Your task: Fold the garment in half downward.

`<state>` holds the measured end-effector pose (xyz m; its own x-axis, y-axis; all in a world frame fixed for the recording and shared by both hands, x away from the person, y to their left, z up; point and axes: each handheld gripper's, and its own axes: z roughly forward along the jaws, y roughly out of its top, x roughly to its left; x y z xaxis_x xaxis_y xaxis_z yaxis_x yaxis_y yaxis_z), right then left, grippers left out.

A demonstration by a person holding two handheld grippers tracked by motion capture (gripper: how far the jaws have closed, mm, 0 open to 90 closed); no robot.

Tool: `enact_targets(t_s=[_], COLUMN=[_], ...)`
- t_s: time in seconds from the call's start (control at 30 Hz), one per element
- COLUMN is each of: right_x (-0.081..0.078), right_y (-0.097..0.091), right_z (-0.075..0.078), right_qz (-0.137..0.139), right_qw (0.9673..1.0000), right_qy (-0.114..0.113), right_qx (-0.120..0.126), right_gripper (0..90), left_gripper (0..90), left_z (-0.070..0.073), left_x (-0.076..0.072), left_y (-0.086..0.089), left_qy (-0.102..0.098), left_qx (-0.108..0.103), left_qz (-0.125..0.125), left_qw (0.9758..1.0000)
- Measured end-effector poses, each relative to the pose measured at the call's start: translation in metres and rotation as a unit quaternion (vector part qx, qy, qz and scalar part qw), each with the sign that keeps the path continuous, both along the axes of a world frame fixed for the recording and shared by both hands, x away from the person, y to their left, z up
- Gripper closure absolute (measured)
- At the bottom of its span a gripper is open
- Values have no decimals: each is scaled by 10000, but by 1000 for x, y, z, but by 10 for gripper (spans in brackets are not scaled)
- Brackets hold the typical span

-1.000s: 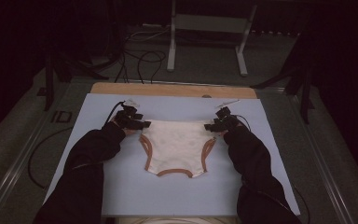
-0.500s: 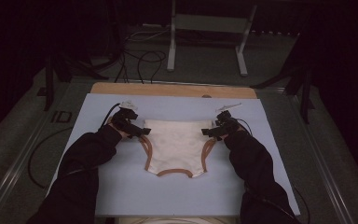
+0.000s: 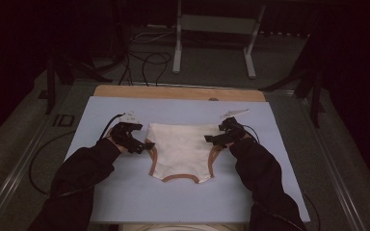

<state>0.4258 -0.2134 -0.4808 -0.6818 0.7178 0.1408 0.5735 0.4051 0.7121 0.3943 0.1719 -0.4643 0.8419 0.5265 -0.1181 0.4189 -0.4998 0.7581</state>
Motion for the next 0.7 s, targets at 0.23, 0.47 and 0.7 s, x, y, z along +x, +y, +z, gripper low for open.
enact_targets(t_s=[0.23, 0.47, 0.7], right_x=[-4, -5, -5], right_y=[11, 19, 27], right_z=[7, 10, 8], right_qz=[183, 296, 416], right_qw=[9998, 9995, 9989], right_qy=[-82, -130, -204], right_qx=[48, 39, 89], right_gripper=[138, 130, 108], left_gripper=[1, 0, 0], left_z=[-4, -13, -16], left_x=[-25, -38, -43], left_y=[0, 2, 7], left_qy=[-184, -286, -307], left_qx=[-345, -358, -532], left_qz=[-136, -79, -121], left_qw=[9991, 9989, 9980])
